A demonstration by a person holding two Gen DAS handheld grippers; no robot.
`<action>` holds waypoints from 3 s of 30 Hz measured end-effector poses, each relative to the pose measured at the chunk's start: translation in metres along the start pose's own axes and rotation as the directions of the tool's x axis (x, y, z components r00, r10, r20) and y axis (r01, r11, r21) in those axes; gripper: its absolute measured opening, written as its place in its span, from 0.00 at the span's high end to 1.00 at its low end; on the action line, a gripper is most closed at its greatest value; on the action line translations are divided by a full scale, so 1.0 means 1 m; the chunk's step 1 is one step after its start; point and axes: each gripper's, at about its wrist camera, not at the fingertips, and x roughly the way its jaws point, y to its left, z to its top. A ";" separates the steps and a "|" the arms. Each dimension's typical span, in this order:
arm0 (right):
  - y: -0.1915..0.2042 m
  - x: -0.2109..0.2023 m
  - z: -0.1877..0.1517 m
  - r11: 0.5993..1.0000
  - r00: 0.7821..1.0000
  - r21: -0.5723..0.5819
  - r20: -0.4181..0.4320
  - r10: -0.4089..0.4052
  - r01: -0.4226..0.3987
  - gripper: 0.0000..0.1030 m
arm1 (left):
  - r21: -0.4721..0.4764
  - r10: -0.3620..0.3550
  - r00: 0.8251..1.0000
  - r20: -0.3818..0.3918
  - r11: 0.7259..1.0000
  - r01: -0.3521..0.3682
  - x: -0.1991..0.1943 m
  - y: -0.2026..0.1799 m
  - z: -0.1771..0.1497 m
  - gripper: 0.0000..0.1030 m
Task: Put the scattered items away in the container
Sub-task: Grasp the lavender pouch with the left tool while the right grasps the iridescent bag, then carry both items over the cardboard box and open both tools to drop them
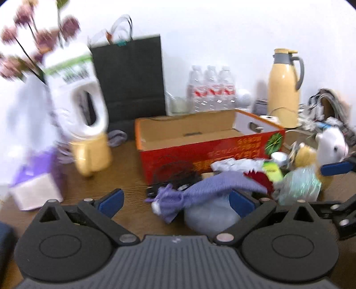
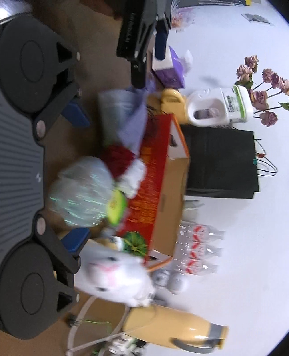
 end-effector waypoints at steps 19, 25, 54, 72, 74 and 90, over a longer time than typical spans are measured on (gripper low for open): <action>-0.014 0.015 0.001 0.992 0.995 0.075 -0.007 0.099 -0.098 0.57 | -0.131 -0.087 0.991 0.100 0.986 0.100 -0.025 0.008 0.035 0.89; -0.014 -0.029 0.012 0.991 0.989 0.074 0.104 0.101 -0.109 0.57 | -0.062 -0.020 0.964 0.266 0.997 0.038 -0.089 -0.023 0.059 0.90; -0.070 -0.049 0.077 0.990 0.972 0.131 0.233 0.024 -0.056 0.56 | -0.152 0.000 0.985 0.171 0.988 0.026 -0.022 -0.028 0.098 0.89; -0.173 0.260 0.195 0.951 0.910 0.308 -0.381 0.162 -0.040 0.56 | -0.229 -0.083 0.871 -0.485 0.973 -0.035 0.263 0.033 0.167 0.89; -0.173 0.281 0.191 0.957 0.885 0.291 -0.443 0.142 -0.008 0.56 | -0.225 -0.087 0.831 -0.550 0.973 -0.048 0.284 0.032 0.163 0.89; -0.174 0.308 0.205 0.956 0.826 0.277 -0.558 0.078 0.096 0.23 | -0.065 0.066 0.821 -0.568 0.990 -0.125 0.278 0.016 0.203 0.16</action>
